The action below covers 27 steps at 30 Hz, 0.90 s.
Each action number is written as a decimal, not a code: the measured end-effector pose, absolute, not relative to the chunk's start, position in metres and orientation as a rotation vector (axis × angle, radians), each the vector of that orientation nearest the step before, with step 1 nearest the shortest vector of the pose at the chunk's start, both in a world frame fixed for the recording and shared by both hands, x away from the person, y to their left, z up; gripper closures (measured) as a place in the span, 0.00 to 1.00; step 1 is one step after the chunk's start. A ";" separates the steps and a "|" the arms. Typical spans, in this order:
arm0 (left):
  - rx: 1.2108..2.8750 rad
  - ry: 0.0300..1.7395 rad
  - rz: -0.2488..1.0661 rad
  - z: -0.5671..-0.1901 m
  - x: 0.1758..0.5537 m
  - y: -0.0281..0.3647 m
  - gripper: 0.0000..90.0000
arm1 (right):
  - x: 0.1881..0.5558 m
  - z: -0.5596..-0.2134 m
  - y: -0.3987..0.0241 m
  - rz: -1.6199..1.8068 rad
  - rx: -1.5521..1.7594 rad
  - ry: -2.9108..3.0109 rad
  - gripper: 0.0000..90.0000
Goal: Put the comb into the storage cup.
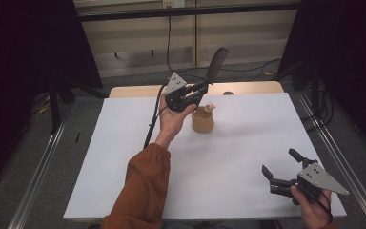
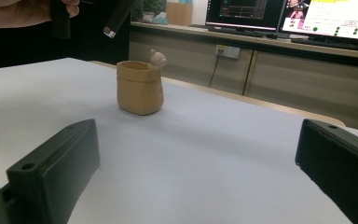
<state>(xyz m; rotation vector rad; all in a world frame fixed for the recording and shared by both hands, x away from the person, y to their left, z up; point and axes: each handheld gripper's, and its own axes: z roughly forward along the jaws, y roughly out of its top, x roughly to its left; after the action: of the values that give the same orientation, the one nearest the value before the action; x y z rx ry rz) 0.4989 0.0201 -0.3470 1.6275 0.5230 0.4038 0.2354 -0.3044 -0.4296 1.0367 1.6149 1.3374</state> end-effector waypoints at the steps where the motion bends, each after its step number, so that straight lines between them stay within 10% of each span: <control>1: 1.627 0.523 0.403 -0.347 0.500 0.020 0.81 | 0.235 -0.430 -0.304 1.337 1.037 1.615 0.00; 27: 1.664 0.523 0.393 -0.385 0.518 0.004 0.81 | 0.234 -0.430 -0.305 1.332 1.033 1.621 0.00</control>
<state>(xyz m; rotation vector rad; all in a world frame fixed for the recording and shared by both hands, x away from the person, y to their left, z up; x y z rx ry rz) 0.5184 0.0035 -0.3846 1.6641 0.5226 0.3930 0.2342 -0.3054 -0.4297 1.0326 1.6215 1.3324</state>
